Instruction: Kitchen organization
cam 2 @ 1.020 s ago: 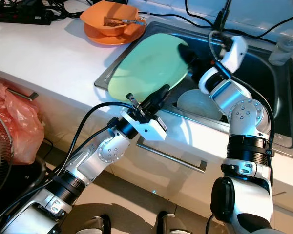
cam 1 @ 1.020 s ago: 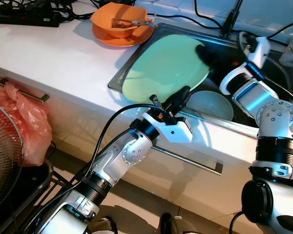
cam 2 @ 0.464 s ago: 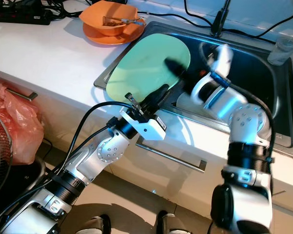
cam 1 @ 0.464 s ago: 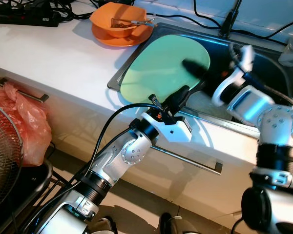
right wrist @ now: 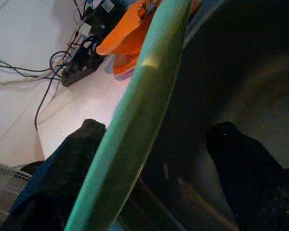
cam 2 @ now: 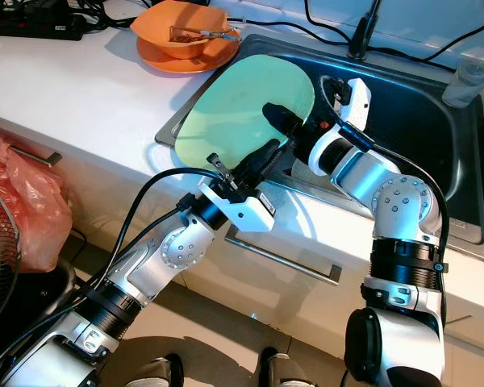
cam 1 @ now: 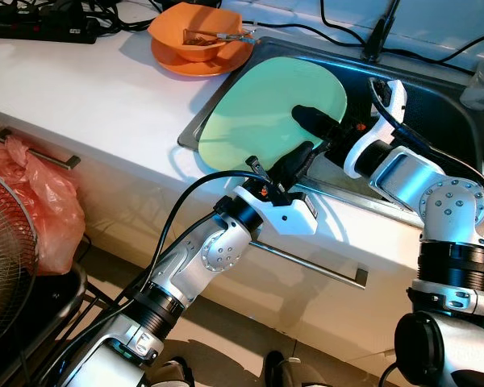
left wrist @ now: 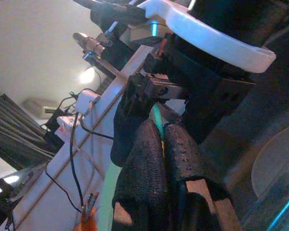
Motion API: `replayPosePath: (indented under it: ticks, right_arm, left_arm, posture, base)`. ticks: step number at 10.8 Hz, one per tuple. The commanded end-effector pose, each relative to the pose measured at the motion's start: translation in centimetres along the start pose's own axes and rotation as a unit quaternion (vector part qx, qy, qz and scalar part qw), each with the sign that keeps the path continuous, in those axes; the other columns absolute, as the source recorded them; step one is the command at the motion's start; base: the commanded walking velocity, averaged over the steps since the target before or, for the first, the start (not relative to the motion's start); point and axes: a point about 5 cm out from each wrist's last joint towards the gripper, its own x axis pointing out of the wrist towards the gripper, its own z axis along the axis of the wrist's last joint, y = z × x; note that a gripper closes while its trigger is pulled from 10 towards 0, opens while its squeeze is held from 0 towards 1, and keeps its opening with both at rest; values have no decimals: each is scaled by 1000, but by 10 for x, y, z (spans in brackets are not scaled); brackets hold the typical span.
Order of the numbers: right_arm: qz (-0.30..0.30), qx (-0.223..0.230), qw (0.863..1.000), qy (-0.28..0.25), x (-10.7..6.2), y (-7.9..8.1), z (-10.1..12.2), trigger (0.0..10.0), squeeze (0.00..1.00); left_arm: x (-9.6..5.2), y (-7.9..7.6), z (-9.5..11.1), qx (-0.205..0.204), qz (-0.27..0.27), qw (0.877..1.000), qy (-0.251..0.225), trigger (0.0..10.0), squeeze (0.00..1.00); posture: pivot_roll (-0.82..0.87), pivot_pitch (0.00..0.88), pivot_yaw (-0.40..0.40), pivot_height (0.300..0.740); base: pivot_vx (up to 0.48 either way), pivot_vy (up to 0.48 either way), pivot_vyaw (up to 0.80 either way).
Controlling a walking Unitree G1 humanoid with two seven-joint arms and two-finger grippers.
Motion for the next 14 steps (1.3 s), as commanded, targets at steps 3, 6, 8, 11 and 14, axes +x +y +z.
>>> replayPosePath:
  ticks: [3,6,8,11,14]
  right_arm:
    - [-57,3,998,10,-2,-18,-10,0,0]
    - [-69,6,998,1,-2,-21,-9,0,0]
    - [-74,7,997,0,-3,-23,-10,0,0]
    - [-85,12,996,-5,-3,-27,-10,0,0]
    - [-89,14,996,-8,-3,-29,-10,0,0]
  left_arm:
    - [-4,-10,6,-5,-19,1000,-12,0,0]
    - [-5,-11,7,-6,-20,1000,-13,0,0]
    - [-5,-11,8,-5,-20,1000,-13,0,0]
    - [-6,-12,8,-7,-19,1000,-10,0,0]
    - [-5,-11,8,-11,-12,1000,-5,1373,0]
  posture:
    - [-84,187,-35,740]
    - [-81,182,-35,740]
    - [-81,182,-36,740]
    - [-82,187,-39,740]
    - [-81,186,-40,740]
  base:
    - [0,0,0]
    - [0,0,0]
    - [0,0,0]
    - [0,0,0]
    - [0,0,0]
